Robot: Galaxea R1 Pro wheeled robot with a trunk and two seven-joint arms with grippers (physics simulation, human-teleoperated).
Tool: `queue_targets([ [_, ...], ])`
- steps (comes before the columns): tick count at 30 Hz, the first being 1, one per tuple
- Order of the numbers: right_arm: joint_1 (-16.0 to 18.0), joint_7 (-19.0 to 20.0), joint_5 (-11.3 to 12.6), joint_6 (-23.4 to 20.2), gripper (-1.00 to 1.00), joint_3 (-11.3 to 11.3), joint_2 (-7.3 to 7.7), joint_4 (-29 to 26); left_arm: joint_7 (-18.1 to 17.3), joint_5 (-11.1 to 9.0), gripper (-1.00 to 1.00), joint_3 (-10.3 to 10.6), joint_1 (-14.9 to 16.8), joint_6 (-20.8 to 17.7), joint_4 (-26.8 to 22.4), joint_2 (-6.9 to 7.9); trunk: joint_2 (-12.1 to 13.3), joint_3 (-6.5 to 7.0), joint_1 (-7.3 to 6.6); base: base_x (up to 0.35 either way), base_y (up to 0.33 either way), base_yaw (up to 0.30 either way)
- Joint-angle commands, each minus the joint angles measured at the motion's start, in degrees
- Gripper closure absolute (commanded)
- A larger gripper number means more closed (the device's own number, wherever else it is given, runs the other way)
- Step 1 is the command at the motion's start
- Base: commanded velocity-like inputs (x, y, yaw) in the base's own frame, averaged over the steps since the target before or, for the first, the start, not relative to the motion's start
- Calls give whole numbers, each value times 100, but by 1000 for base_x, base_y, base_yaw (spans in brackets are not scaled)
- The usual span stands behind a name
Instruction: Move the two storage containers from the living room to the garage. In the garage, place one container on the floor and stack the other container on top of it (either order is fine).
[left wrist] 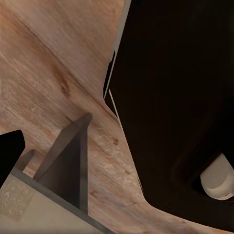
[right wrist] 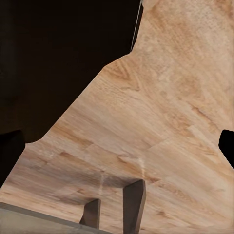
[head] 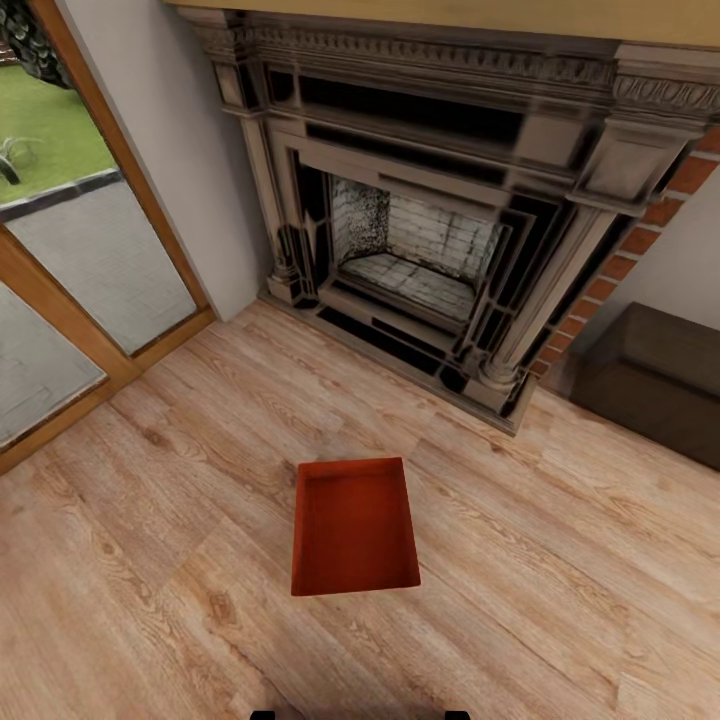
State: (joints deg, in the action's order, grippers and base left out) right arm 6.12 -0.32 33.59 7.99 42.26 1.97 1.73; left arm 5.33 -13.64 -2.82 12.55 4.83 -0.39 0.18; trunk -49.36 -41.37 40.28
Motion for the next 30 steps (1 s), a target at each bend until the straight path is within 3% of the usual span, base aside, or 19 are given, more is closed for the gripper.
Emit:
queue_targets([
  [1, 3, -52, 19, 19, -100, 47, 0, 12, 3, -6, -100, -26, 2, 18, 4, -1, -3, -3, 0, 0, 0, 0],
  [6, 8, -90, 58, -24, -100, -6, 62, 5, 12, -64, -100, -80, 2, -6, -10, 9, -3, -3, 0, 0, 0, 0],
  [10, 128, -155, 99, -89, -100, -41, 190, -9, 12, -56, -100, -81, 2, -26, -28, 136, -3, -3, 0, 0, 0, 0],
  [12, 280, -228, 118, -82, -100, -59, 348, -14, 12, -56, -100, -84, 2, -34, -51, 292, -3, -3, 0, 0, 0, 0],
  [15, 532, -333, 219, -47, -100, -116, 572, -29, 7, -78, -100, -95, 2, -43, -125, 649, -3, -3, 0, 0, 0, 0],
  [16, 685, -370, 321, -31, -100, -164, 675, -57, 7, -107, -100, -112, 2, -46, -187, 840, -3, -3, 0, 0, 0, 0],
  [19, 1016, -422, 530, -8, -100, -231, 809, -132, 38, -184, -100, -143, 4, -56, -406, 1098, -3, -3, 0, 0, 0, 0],
  [21, 1201, -455, 604, 6, -100, -249, 841, -171, 64, -217, -100, -151, 6, -74, -600, 1162, -3, -3, 0, 0, 0, 0],
  [26, 1905, -550, 713, 241, -100, -273, 832, -285, 291, -290, -100, -165, 10, -379, -1603, 1238, -3, -3, 0, 0, 0, 0],
  [30, 2573, -746, 731, 337, -100, -278, 712, -312, 582, -322, -100, -171, 104, -1005, -2142, 1242, -3, -3, 0, 0, 0, 0],
])
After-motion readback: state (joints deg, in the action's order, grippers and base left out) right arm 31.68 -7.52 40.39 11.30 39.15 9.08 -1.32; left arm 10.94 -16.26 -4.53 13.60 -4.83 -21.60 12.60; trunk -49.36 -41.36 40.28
